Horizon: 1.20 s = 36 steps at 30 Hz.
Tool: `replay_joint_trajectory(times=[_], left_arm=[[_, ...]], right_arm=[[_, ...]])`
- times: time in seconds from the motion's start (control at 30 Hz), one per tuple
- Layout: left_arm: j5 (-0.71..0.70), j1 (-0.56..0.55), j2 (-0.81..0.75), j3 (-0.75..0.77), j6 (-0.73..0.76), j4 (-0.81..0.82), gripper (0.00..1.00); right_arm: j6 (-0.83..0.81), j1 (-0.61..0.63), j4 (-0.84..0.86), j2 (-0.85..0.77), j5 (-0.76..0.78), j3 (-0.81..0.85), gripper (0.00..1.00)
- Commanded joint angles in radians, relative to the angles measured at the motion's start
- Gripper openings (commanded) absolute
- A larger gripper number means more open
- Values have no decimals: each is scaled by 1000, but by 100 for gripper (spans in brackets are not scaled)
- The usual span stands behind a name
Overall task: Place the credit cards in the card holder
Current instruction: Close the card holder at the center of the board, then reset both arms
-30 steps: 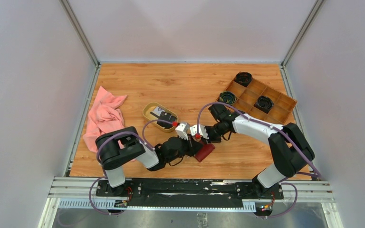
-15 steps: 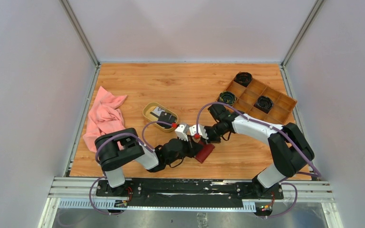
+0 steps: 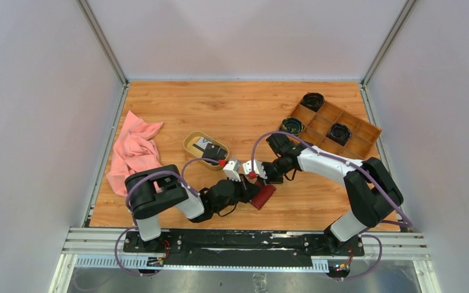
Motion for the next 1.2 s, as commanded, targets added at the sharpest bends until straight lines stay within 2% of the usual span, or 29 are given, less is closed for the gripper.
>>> replay_joint_trajectory(times=[0.0,0.23,0.33,0.4,0.57,0.67,0.77,0.97,1.07,1.17], left_arm=[[38,-38,95,-67,1,-338,0],[57,-38,123,-66,-17,-335,0],[31,-38,74,-88,0,-334,0],[-4,-38,6,-105,24,-335,10],[-4,-38,-175,-103,95,-366,29],[7,-38,-304,-90,155,-430,43],[4,-38,-449,-69,213,-527,49],[-29,-20,-648,-27,350,-750,63],[42,36,-728,-8,402,-837,64],[96,111,-837,65,477,-1002,75]], right_arm=[[7,29,-11,33,32,-2,0],[12,31,-11,21,34,-2,0],[25,32,-12,14,25,3,0],[43,31,-11,8,12,9,6],[105,30,-8,-19,5,24,40],[134,29,-9,-50,9,31,50],[150,20,-21,-79,9,41,55],[151,-45,-122,-119,-39,97,56],[159,-79,-194,-140,-35,146,56],[197,-139,-225,-205,15,194,58]])
